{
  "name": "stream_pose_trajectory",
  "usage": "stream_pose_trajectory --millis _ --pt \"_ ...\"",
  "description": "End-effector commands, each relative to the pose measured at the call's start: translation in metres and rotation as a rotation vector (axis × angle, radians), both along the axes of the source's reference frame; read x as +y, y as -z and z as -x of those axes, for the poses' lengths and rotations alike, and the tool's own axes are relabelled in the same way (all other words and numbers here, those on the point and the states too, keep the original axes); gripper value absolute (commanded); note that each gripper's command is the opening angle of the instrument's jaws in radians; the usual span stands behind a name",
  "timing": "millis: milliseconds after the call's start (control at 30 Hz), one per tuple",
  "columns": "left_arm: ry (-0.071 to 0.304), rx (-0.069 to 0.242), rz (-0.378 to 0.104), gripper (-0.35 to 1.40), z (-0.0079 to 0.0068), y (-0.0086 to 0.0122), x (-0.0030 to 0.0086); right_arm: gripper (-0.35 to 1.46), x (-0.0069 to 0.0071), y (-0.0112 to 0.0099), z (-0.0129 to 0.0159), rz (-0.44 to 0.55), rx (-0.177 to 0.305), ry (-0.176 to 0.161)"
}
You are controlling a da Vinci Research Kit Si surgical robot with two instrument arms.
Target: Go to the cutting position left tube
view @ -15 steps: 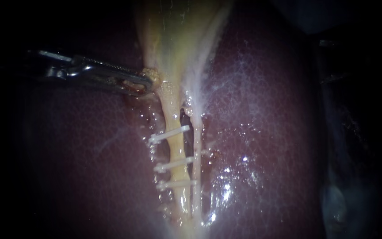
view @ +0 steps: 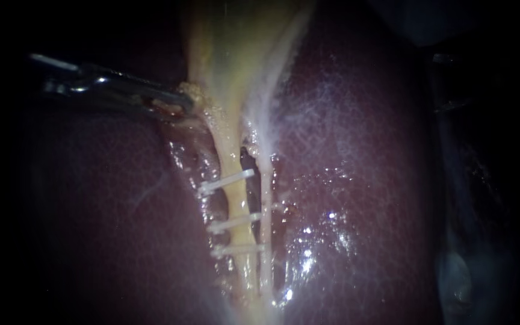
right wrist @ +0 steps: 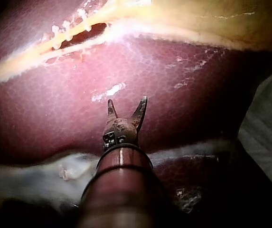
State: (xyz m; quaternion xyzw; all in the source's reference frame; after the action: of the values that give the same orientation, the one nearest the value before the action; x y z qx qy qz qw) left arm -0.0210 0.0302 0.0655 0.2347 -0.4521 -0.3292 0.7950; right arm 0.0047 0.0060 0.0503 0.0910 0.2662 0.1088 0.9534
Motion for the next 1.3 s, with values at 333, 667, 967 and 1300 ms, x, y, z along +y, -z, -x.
stream_pose_trajectory --millis 333,667,967,1300 --pt "0.036 -0.006 0.027 -0.35 -0.0024 0.0024 0.0015 1.45 -0.0002 -0.0001 -0.0006 -0.01 0.016 0.003" --pt "0.038 -0.003 0.031 -0.35 -0.0022 0.002 0.0011 1.43 -0.0029 -0.0005 -0.0042 -0.113 0.145 0.014" --pt "0.04 -0.001 0.034 -0.35 -0.0019 0.0017 0.0007 1.41 -0.0056 -0.0011 -0.0081 -0.211 0.202 -0.004" --pt "0.042 0.001 0.037 -0.35 -0.0017 0.0013 0.0003 1.36 -0.0079 -0.0015 -0.0112 -0.36 0.251 -0.048"
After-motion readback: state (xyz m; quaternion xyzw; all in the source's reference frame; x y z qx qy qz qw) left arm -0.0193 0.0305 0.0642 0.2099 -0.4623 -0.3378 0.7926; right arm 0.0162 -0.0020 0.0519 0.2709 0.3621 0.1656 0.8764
